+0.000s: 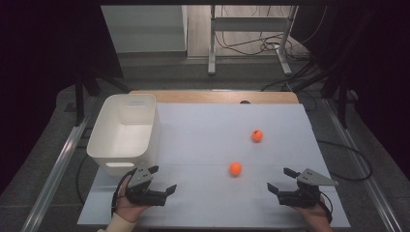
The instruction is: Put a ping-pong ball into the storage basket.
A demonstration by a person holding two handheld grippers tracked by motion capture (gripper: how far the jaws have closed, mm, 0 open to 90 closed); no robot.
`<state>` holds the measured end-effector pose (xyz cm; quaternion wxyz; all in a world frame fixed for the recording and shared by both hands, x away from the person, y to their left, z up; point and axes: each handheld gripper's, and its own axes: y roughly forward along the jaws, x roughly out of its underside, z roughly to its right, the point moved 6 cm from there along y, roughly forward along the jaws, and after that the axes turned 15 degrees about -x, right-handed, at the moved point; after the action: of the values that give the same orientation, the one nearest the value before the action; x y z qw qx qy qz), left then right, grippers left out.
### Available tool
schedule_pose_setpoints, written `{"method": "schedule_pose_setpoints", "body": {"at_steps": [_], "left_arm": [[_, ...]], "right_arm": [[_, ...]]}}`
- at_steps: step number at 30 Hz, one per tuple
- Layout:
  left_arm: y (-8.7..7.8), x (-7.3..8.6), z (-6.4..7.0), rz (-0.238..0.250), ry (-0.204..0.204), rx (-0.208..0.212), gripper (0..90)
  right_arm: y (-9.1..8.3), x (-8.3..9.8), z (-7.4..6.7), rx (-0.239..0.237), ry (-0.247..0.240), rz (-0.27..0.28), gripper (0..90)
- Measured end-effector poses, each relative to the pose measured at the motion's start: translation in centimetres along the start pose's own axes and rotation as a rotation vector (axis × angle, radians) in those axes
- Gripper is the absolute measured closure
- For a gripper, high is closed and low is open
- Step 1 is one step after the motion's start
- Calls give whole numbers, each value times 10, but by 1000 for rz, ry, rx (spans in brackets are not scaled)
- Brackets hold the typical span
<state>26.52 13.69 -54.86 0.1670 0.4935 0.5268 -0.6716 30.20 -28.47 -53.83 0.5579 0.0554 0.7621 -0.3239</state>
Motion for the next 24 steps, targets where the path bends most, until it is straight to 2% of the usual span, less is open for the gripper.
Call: {"method": "schedule_pose_setpoints", "body": {"at_steps": [7, 11, 19, 24], "left_arm": [[3, -1, -1, -6, 4, -6, 65], [4, -2, -1, -1, -5, 15, 68], [3, -2, 0, -5, 1, 6, 73], [4, -2, 2, -10, -10, -7, 72]], "right_arm": [[0, 1, 1, -5, 3, -3, 120], [0, 3, 1, 0, 8, -12, 122], [3, 0, 0, 1, 10, -10, 123], [3, 0, 0, -2, 24, -4, 125]]}}
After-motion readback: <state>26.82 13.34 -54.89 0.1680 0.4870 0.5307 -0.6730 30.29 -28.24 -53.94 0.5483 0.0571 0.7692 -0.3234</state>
